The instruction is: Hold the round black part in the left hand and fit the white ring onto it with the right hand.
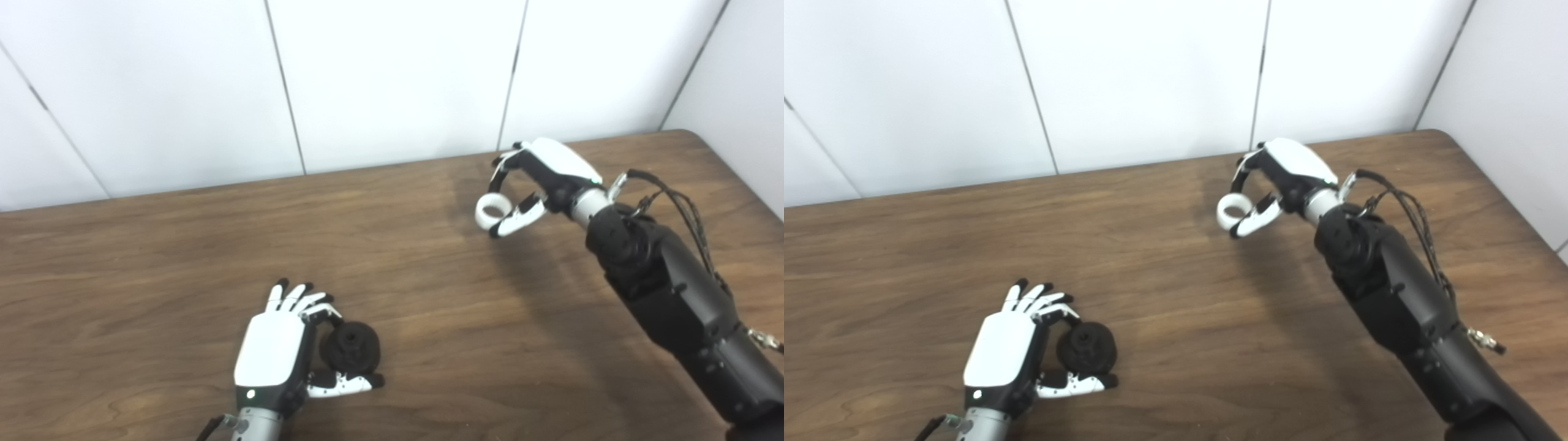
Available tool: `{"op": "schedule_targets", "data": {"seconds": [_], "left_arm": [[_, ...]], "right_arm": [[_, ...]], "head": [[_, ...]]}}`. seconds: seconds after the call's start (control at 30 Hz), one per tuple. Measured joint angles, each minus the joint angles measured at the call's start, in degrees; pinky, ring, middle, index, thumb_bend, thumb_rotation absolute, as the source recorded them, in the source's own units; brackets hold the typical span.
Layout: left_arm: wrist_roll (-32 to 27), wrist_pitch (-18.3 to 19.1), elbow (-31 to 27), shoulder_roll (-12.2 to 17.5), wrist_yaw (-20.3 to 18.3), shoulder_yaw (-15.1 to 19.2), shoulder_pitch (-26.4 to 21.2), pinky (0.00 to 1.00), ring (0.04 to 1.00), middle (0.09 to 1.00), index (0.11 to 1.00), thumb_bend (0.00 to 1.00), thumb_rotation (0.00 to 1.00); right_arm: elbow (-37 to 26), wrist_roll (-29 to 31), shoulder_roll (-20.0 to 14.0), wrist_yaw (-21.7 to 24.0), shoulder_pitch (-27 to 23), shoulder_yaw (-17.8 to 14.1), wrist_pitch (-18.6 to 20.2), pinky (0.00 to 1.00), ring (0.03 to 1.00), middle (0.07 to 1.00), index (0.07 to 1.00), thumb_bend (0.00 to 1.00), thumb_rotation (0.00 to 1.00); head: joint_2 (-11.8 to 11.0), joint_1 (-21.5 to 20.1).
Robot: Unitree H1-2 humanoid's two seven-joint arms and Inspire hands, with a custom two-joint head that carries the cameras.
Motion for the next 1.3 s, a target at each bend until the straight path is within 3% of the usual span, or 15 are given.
{"op": "schedule_targets", "data": {"seconds": [0.37, 0.73, 1.3], "left_arm": [[1.13, 1.31, 0.02, -1.18, 0.02, -1.23, -0.06, 1.0, 0.915, 0.796, 0.484, 0.53, 0.06], [2.26, 2.66, 0.02, -2.27, 0.02, -2.13, -0.1, 1.0, 0.915, 0.797, 0.484, 0.52, 0.06], [2.51, 3.6, 0.01, -3.16, -0.18, -2.68, -0.16, 1.0, 0.91, 0.789, 0.484, 0.53, 0.06]], "right_arm": [[-10.37, -1.76, 4.11, 7.0, 2.73, 4.35, 0.95, 1.0, 0.989, 0.86, 0.482, 0.53, 0.14], [-17.34, -2.77, 7.41, 12.55, 4.14, 5.32, 1.03, 1.0, 0.982, 0.857, 0.482, 0.53, 0.14], [-19.78, -3.47, 10.9, 16.42, 4.97, 7.94, 0.98, 1.0, 0.99, 0.863, 0.482, 0.52, 0.13]], "head": [[0.97, 4.66], [2.46, 9.14], [4.48, 9.14]]}}
